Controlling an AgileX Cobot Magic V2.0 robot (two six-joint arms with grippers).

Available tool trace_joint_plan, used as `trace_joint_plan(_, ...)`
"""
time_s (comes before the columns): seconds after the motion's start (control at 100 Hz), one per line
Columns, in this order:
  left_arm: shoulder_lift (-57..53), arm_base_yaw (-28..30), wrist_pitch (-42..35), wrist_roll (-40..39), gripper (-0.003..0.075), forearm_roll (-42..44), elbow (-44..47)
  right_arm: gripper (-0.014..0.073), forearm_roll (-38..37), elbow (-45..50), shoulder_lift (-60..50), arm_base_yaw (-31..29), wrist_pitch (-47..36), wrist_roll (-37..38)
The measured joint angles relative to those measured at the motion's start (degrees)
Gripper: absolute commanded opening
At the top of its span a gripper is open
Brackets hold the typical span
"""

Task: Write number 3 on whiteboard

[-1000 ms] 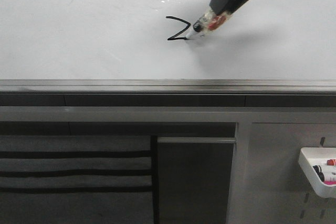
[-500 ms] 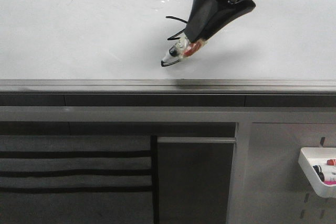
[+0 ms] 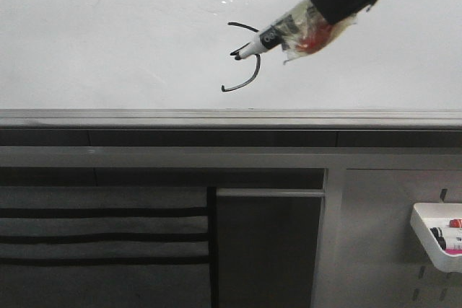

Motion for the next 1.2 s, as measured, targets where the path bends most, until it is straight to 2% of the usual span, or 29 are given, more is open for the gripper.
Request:
trace_joint_plan(0.15, 1.7, 0.0, -0.1, 1.8, 0.0515, -0.2, 0.0, -0.0047, -0.1, 0.5, -1.3, 0.3, 0.4, -7.5)
trace_joint_plan(0.33, 4.9, -0.2, -0.2, 15.3, 0.0515, -6.3, -0.3, -0.0047, -0.1, 0.7, -1.3, 2.9, -0.5, -19.1)
trace_joint_plan(0.44, 6.7, -3.1, -0.3, 22.3, 0.0515, -9.3, -2.3, -0.0047, -0.1, 0.7, -1.3, 5.3, -3.1, -22.7)
trace_joint_plan(0.57, 9.8, -7.9, -0.9, 26.3, 0.0515, -9.9, -5.5, -0.0047, -0.1, 0.7, -1.3, 8.0, -5.8, -26.8)
trace_joint_plan(0.79, 15.6, -15.1, -5.4, 30.0, 0.0515, -10.0, -9.6, -0.0047, -0.1, 0.7, -1.3, 9.4, -8.6, -28.3)
trace_joint_plan(1.06, 23.6, -18.8, -8.1, 33.0, 0.0512, -5.4, -13.5, -0.0047, -0.1, 0.7, -1.3, 9.4, -8.6, -28.5)
trace_joint_plan(1.2, 26.0, -19.0, -8.2, 33.1, 0.0447, -3.0, -14.0, -0.0047, -0.2, 0.7, -1.3, 9.4, -8.6, -28.5)
